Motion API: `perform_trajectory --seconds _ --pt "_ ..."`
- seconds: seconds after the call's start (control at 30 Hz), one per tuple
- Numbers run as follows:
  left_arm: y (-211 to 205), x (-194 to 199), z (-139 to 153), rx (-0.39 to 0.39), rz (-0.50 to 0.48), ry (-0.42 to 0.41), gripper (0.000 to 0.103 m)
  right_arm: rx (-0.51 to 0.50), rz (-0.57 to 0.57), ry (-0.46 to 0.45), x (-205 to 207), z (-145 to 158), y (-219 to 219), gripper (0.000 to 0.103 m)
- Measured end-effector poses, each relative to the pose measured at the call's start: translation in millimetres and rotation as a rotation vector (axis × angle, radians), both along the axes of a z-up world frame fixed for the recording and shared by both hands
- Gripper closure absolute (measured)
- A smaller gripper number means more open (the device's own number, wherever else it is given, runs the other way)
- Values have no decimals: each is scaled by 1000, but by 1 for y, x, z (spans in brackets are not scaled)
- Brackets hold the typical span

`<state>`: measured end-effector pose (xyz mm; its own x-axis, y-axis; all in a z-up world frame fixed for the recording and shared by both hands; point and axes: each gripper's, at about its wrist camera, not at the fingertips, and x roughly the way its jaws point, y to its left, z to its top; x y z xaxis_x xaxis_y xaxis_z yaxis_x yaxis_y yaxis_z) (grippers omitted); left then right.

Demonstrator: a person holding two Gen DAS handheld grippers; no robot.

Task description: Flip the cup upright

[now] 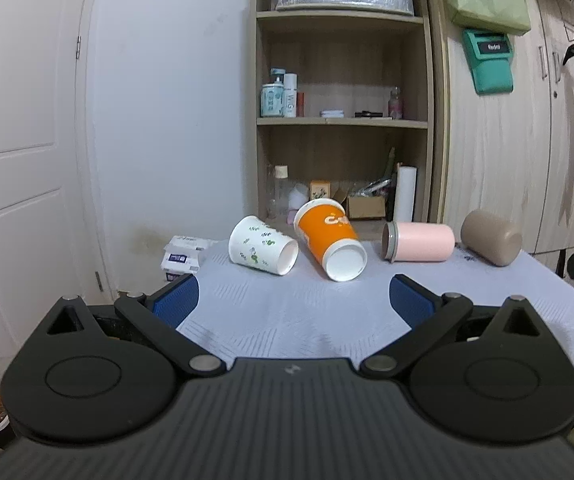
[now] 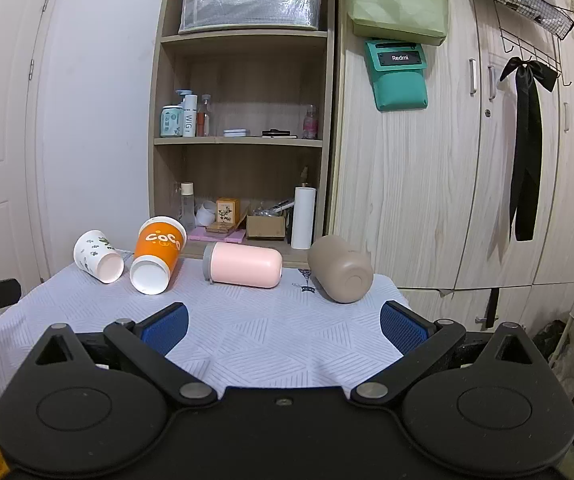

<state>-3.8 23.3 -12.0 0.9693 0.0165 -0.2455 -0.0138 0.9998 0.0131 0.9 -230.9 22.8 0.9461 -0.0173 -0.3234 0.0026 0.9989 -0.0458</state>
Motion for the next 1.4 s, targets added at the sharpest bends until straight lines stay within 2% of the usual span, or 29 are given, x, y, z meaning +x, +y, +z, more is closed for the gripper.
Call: perform_trajectory --seconds 0.33,1.03,1.27,1.4 --pt "3 -6 3 -24 -10 -58 0 -6 9 -20 -4 4 2 0" --pt "5 -1 4 -42 -3 -37 0 -12 19 -18 -3 2 3 0" --pt "16 30 26 -90 -19 59 0 0 51 5 11 -2 4 0" --pt "30 69 41 -120 -32 164 0 28 119 29 31 0 8 0"
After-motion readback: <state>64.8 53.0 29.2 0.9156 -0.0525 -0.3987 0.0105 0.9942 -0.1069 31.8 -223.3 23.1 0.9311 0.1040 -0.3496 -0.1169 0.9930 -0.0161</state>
